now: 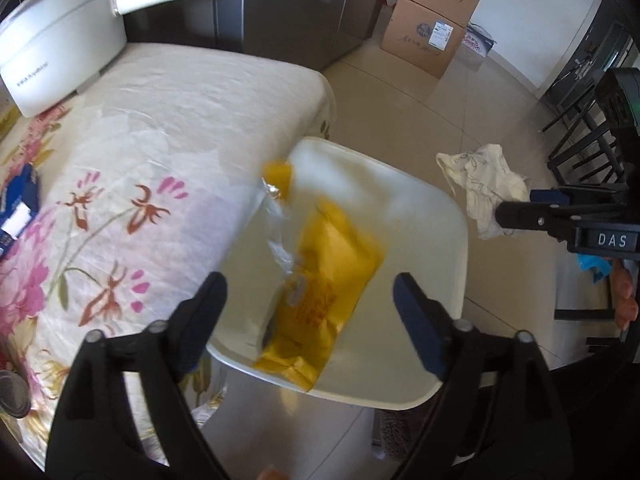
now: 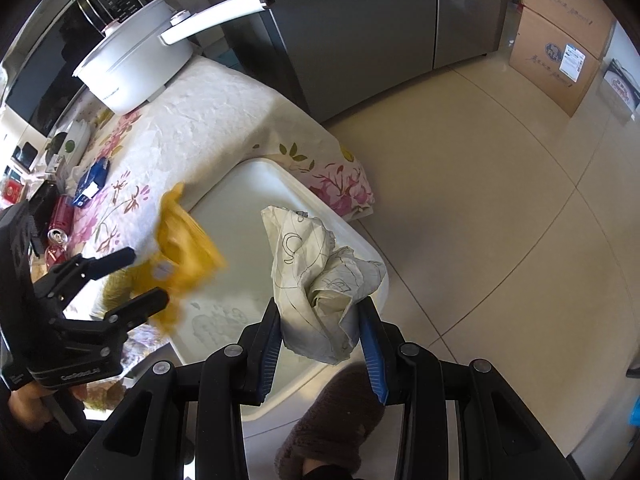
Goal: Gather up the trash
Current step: 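Open the left tool to drop the yellow bag into the white bin, then open the right tool to drop the crumpled paper into the bin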
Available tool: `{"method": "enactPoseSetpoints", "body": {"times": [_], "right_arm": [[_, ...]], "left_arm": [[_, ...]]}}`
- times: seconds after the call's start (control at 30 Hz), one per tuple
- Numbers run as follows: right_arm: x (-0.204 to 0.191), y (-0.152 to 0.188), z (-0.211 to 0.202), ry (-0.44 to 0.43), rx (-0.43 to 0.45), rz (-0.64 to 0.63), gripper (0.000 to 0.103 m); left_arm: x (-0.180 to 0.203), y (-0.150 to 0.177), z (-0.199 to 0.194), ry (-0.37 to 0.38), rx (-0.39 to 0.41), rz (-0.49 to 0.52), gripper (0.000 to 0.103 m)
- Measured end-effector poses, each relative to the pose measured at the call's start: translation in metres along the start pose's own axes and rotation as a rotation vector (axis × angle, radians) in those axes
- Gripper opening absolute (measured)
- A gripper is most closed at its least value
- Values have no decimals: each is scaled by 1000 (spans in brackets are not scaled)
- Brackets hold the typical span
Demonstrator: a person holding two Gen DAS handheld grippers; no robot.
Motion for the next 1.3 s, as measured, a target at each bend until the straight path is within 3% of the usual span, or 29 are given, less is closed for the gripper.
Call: {"method": "enactPoseSetpoints", "body": {"times": [0.2, 0.77, 0.8, 0.9, 1.07, 1.3], "right_arm": [[-7, 0, 5, 6, -14, -18, 38], [-44, 2, 29, 36, -82, -88, 42], [-44, 1, 30, 36, -82, -84, 43], [-44, -2, 31, 28, -82, -33, 82], [-52, -15, 24, -25, -59, 33, 84], [-93, -32, 13, -56, -19, -2, 84]], "left_arm": [[-9, 7, -12, -58, 2, 27, 89], [-73, 36, -88, -171, 102, -66, 94], [-78, 39, -93, -180, 106, -72, 94], [-93, 47, -104, -197, 115, -89, 102], [-123, 64, -128, -234, 140, -134, 102], [-160, 80, -161, -258, 179, -232, 102]]}}
Point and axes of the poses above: each gripper's, at about its wrist camera, not at the fingertips, and z roughly the way its jaws point, x to its right, y to its underside, the point moved 6 cm from there along z, roughly the way its jaws point, and after that the axes turned 7 degrees about y, right-handed, at the moved point
